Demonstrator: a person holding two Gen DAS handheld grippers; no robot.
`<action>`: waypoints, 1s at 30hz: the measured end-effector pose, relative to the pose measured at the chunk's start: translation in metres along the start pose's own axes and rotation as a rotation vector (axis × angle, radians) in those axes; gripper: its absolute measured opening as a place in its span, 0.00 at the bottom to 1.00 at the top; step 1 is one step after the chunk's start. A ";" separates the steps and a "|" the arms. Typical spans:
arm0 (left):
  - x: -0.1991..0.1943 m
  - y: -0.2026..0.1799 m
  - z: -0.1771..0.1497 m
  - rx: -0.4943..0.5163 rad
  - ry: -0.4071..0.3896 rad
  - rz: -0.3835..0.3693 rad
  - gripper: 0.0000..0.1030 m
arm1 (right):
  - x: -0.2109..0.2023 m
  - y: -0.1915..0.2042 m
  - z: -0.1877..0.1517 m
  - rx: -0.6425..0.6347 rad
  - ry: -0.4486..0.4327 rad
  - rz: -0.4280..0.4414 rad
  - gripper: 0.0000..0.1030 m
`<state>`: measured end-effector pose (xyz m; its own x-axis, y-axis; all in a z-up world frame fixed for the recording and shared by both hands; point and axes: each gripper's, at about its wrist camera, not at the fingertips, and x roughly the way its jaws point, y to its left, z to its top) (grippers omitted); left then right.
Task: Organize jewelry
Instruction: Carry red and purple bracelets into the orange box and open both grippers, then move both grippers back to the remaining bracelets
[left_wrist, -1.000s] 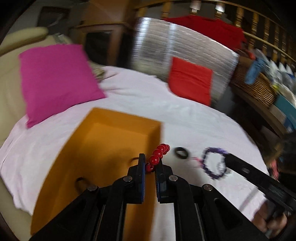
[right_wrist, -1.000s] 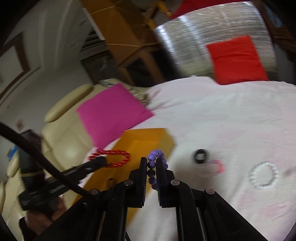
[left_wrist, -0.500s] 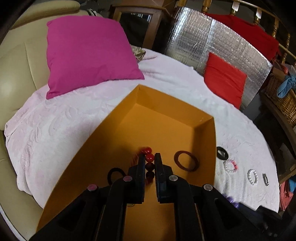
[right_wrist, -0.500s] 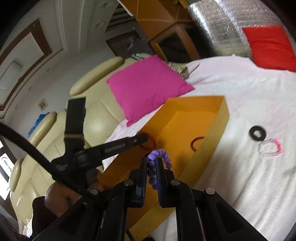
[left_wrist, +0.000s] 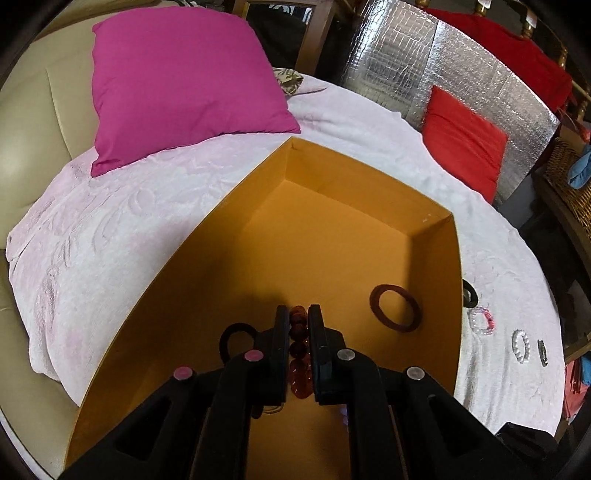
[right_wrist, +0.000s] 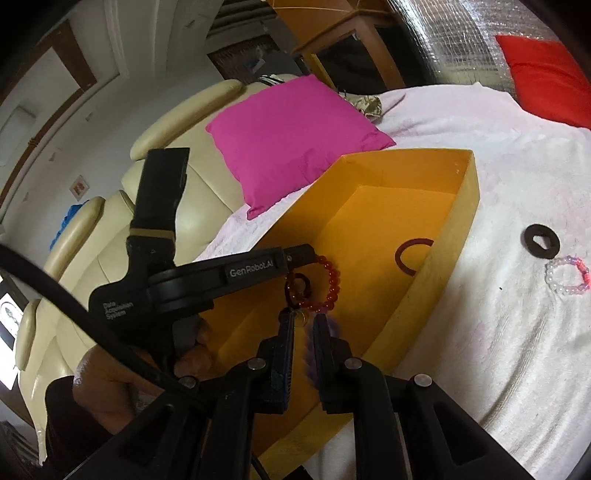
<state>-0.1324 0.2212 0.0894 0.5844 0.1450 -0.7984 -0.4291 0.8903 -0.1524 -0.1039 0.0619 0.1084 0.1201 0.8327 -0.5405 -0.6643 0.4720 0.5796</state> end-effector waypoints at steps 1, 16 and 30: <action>0.000 0.000 0.000 -0.006 0.004 0.002 0.12 | 0.000 -0.001 0.001 0.003 -0.001 -0.003 0.13; -0.027 -0.045 0.000 0.068 -0.178 -0.046 0.74 | -0.050 -0.066 0.020 0.220 -0.102 -0.130 0.19; -0.054 -0.175 -0.037 0.287 -0.317 -0.090 0.87 | -0.172 -0.168 0.024 0.478 -0.306 -0.330 0.49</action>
<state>-0.1145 0.0417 0.1374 0.8124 0.1474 -0.5642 -0.1848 0.9827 -0.0093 0.0043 -0.1540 0.1187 0.5127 0.6335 -0.5794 -0.1643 0.7348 0.6580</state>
